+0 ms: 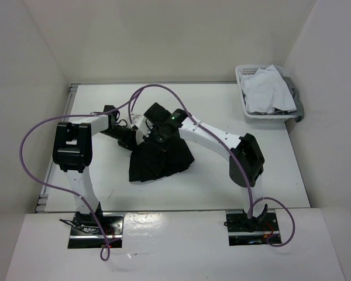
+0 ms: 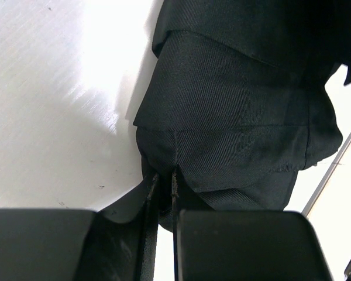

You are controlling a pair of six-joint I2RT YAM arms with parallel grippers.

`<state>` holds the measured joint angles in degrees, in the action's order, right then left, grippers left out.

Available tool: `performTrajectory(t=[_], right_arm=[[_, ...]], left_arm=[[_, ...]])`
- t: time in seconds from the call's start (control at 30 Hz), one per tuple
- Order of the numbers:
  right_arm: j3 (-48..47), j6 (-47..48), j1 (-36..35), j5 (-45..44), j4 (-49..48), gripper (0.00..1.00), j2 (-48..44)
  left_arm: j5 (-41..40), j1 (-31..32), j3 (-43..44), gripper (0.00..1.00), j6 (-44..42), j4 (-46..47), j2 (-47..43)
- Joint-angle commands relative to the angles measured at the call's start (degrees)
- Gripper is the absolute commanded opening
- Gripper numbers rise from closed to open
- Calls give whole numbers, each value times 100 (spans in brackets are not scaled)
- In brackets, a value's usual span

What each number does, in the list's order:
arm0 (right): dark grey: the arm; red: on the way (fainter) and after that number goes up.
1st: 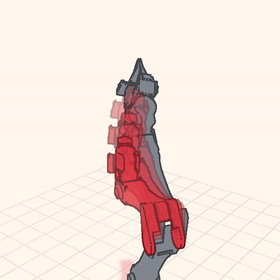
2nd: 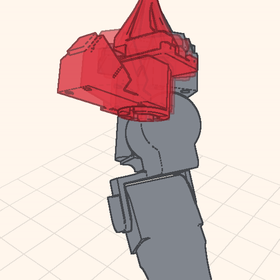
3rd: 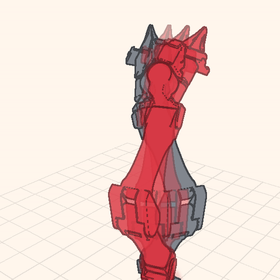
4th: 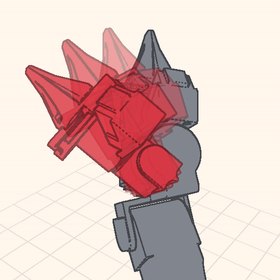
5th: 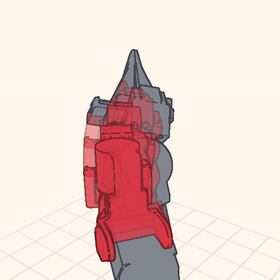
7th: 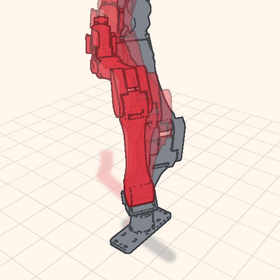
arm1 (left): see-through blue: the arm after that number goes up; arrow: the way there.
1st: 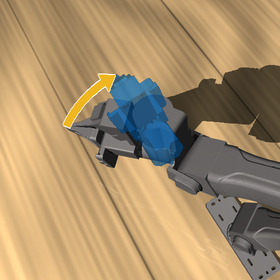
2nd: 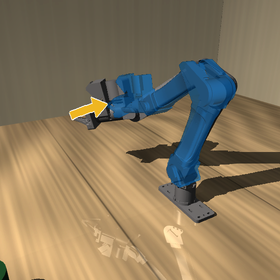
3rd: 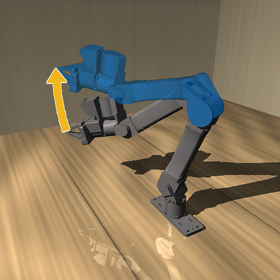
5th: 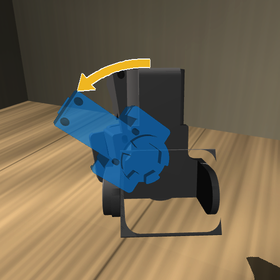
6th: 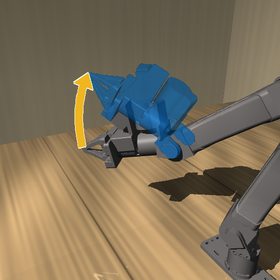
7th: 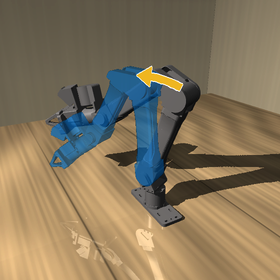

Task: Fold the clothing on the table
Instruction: Fold the skirt

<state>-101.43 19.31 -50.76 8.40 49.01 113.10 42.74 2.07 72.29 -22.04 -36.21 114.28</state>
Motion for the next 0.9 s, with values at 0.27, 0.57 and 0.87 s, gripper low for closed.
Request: performTrajectory(t=[0.27,0.57,0.87], right_arm=[[-1300,-6,-408,425,486,0,529],[-1415,46,-838,531,653,1,906],[-1731,-68,-891,821,724,49,968]], left_arm=[[-170,48,-5,0,-107,114,262],[-170,48,-57,0,-107,114,209],[-117,48,-57,0,-107,114,209]])
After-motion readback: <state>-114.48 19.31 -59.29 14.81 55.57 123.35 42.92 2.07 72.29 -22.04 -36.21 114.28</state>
